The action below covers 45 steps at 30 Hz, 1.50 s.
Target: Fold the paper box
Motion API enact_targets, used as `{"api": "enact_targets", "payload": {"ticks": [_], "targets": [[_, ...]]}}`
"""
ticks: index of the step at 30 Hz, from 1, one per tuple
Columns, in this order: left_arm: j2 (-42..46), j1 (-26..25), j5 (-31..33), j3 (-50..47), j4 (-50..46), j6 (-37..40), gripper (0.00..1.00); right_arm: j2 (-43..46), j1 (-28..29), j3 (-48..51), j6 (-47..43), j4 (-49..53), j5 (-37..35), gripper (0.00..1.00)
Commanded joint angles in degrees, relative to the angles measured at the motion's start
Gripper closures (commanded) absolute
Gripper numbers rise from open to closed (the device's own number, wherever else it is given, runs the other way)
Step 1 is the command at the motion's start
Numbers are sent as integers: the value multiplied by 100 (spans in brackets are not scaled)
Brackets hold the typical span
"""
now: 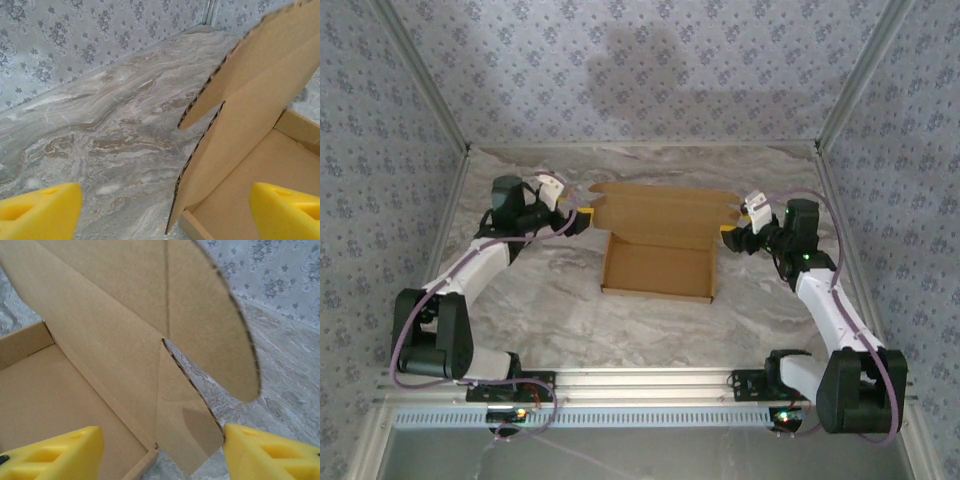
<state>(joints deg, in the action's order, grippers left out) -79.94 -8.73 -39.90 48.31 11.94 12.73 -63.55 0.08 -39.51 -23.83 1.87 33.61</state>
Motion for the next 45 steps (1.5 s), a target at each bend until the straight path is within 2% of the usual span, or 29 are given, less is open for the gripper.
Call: {"api": "enact_targets", "payload": {"ticks": [1, 4, 7, 9, 13, 16, 20, 23, 28, 34, 39, 45], "targets": [[-164, -6, -97, -117, 397, 325, 14, -193, -77, -246, -600, 138, 172, 35], [-188, -26, -144, -118, 434, 408, 14, -335, -75, -357, -638, 114, 148, 38], [-252, -50, -130, -45, 408, 484, 16, -451, -69, -435, -732, 163, -171, 40], [-299, -50, -150, 13, 393, 515, 18, -444, -98, -375, -743, 23, -410, 38], [-368, -61, -195, 110, 296, 603, 20, -571, -210, -329, -741, -209, -426, 32], [-462, -50, -290, 251, 12, 778, 22, -783, -247, -399, -687, -367, -271, 26], [-618, -60, -385, 373, -67, 800, 25, -1149, -272, -640, -636, -301, 328, 30], [-611, -63, -369, 288, 85, 761, 26, -1201, -271, -624, -512, -476, 456, 35], [-577, -182, -380, 171, 189, 723, 36, -1014, -229, -408, -329, -673, 382, 51], [-492, -492, 16, -51, 377, 651, 62, -631, 69, -26, -314, -757, -93, 67], [-217, -581, 428, -419, 817, 357, 81, -450, 314, 165, -147, -826, -617, 85], [55, -769, 939, -646, 906, 232, 98, -308, 600, 323, 284, -1126, -1074, 95]]}}
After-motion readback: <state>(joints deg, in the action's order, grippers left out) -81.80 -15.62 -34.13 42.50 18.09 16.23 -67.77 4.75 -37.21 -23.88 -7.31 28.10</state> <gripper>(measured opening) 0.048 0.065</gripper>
